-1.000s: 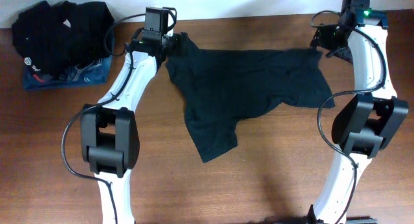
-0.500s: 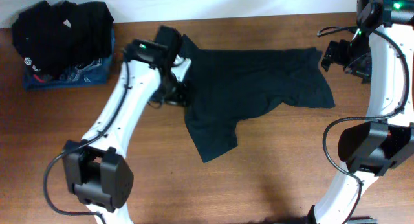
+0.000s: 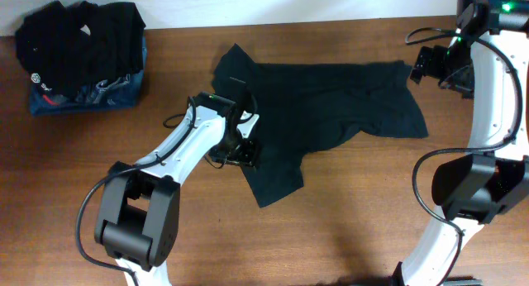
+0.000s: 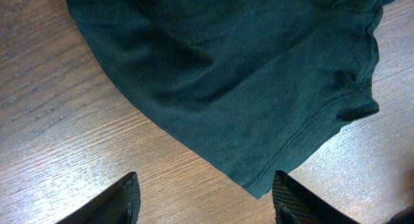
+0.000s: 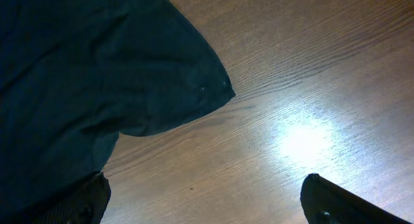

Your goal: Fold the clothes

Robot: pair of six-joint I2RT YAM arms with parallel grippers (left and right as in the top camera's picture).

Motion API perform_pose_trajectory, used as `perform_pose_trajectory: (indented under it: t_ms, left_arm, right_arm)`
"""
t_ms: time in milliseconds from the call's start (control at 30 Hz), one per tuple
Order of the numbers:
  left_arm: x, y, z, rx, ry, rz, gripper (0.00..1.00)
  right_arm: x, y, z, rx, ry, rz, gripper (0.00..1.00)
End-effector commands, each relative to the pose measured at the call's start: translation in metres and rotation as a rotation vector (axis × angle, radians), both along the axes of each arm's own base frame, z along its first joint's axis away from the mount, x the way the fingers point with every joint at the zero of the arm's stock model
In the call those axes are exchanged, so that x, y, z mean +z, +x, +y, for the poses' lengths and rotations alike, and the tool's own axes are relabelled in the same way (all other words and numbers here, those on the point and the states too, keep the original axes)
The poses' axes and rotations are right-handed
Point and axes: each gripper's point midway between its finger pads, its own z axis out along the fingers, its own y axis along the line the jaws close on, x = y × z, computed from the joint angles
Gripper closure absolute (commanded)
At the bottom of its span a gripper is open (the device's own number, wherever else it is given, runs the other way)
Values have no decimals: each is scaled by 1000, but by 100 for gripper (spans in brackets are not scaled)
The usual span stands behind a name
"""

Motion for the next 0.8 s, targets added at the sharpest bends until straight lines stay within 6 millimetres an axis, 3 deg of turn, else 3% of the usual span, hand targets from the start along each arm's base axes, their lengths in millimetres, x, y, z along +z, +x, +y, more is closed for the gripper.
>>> perform_pose_trajectory:
  t_ms: [0, 133, 267, 367, 567, 633, 767]
  left_arm:
    - [-6, 4, -1, -5, 11, -15, 34]
    - [-12, 4, -3, 16, 7, 2, 34]
    - [-15, -22, -23, 23, -114, 159, 34]
    - [-17, -31, -26, 18, -105, 195, 34]
    - [-17, -50, -44, -9, -93, 231, 34]
    - [-20, -54, -44, 4, -68, 242, 34]
    - [-33, -60, -22, 73, 54, 254, 34]
  right_arm:
    - [-20, 2, -5, 5, -9, 55, 1]
    - [-29, 3, -5, 5, -4, 77, 1]
    - [-29, 6, -6, 5, -6, 68, 1]
    - [-34, 7, -6, 5, -4, 77, 1]
    - [-59, 5, -5, 6, 10, 138, 1]
    - [-61, 4, -5, 5, 12, 146, 1]
    - [-62, 3, -5, 5, 13, 151, 1]
